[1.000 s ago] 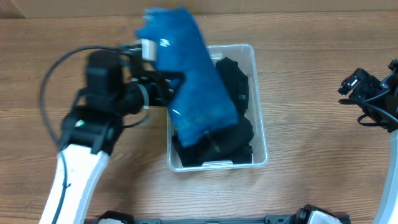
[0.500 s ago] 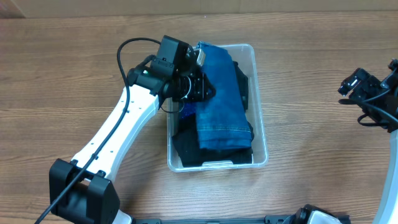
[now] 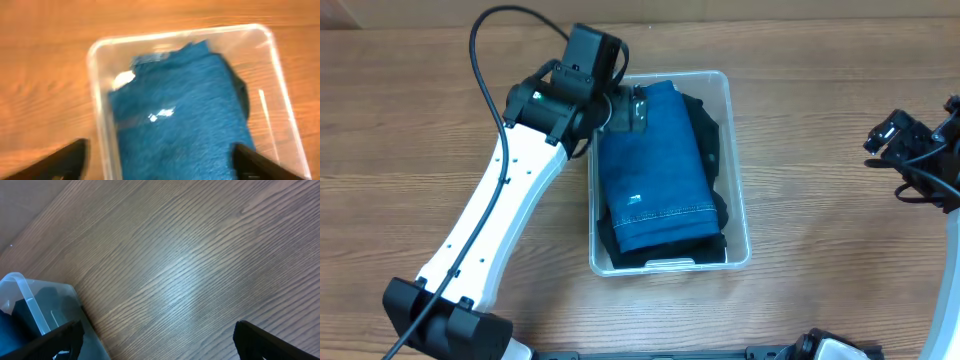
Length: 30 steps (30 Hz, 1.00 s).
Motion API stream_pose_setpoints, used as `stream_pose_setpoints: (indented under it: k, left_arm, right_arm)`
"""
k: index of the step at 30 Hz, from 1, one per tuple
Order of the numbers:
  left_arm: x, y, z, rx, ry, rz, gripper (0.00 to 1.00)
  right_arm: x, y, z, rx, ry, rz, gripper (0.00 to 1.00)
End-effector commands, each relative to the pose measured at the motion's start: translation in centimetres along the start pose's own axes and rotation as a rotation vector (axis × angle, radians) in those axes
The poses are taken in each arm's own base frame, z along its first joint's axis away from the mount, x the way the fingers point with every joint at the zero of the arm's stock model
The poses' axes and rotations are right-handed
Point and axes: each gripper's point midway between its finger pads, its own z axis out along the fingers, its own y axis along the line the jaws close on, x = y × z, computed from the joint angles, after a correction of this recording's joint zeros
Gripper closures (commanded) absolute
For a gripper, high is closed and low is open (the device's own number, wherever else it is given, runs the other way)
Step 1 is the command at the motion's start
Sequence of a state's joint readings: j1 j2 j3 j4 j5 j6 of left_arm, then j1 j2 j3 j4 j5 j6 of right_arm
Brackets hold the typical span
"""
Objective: Pack container
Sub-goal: 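Lift the denim over the bin and lay it on top, then release the denim and withdraw the left gripper from the bin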
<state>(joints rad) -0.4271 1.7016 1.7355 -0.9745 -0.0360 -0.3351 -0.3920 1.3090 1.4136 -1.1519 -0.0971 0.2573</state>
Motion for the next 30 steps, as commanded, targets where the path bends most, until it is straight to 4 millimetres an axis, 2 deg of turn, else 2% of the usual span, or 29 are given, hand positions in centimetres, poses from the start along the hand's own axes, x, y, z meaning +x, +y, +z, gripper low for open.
stream_pose_setpoints:
  k: [1,2,4,6,7,10,12,14,16,18,20,21,22,23,24,26,28,29,30]
  left_arm:
    - [-0.3,-3.0,0.5,0.081,-0.018,0.129,0.51]
    - [0.0,-4.0,1.7,0.112,0.001,0.137,0.67]
    - [0.9,-5.7,4.4,0.164,0.047,0.151,0.73]
    - [3.5,-7.9,9.1,0.234,0.152,0.167,0.68]
    - [4.6,-8.5,10.5,0.256,0.192,0.17,0.66]
    - [11.3,-10.0,16.6,0.316,0.418,0.167,0.56]
    - [15.3,-10.8,18.4,0.372,0.552,0.173,0.55]
    - [16.2,-10.9,18.5,0.381,0.586,0.171,0.55]
    - [14.9,-11.2,17.2,0.393,0.554,0.19,0.54]
    - [11.4,-11.3,14.3,0.38,0.461,0.213,0.52]
    - [6.7,-10.9,9.7,0.338,0.315,0.252,0.45]
    - [3.4,-9.7,6.1,0.274,0.199,0.265,0.28]
    - [1.2,-8.3,3.3,0.214,0.113,0.26,0.0]
    - [-0.6,-6.9,0.6,0.163,0.034,0.249,0.0]
    - [-1.7,-5.7,-1.4,0.133,-0.017,0.229,0.0]
    - [-3.0,-2.0,-5.0,0.055,-0.079,0.141,0.0]
    - [-3.0,1.5,-6.2,-0.015,-0.076,0.042,0.0]
    - [-2.7,3.7,-6.5,-0.055,-0.056,-0.033,0.0]
    - [-2.4,5.4,-6.5,-0.084,-0.035,-0.099,0.0]
  right_arm:
    - [-0.4,0.1,-0.7,-0.003,-0.03,-0.003,0.0]
    - [-0.4,0.1,-0.7,-0.003,-0.03,-0.003,0.0]
    - [-0.4,0.1,-0.7,-0.003,-0.03,-0.003,0.0]
    - [-0.4,0.1,-0.7,-0.003,-0.03,-0.003,0.0]
    - [-0.4,0.1,-0.7,-0.003,-0.03,-0.003,0.0]
    - [-0.4,0.1,-0.7,-0.003,-0.03,-0.003,0.0]
    - [-0.4,0.1,-0.7,-0.003,-0.03,-0.003,0.0]
    - [-0.4,0.1,-0.7,-0.003,-0.03,-0.003,0.0]
    - [-0.4,0.1,-0.7,-0.003,-0.03,-0.003,0.0]
    - [-0.4,0.1,-0.7,-0.003,-0.03,-0.003,0.0]
    - [-0.4,0.1,-0.7,-0.003,-0.03,-0.003,0.0]
    - [-0.4,0.1,-0.7,-0.003,-0.03,-0.003,0.0]
    - [-0.4,0.1,-0.7,-0.003,-0.03,-0.003,0.0]
    - [-0.4,0.1,-0.7,-0.003,-0.03,-0.003,0.0]
    - [-0.4,0.1,-0.7,-0.003,-0.03,-0.003,0.0]
    - [-0.4,0.1,-0.7,-0.003,-0.03,-0.003,0.0]
    - [-0.9,-0.3,-0.8,0.02,-0.049,-0.005,0.0]
    - [-2.3,-1.6,-1.0,0.101,-0.117,-0.004,0.0]
    - [-2.9,-2.0,-1.1,0.128,-0.144,-0.003,0.0]
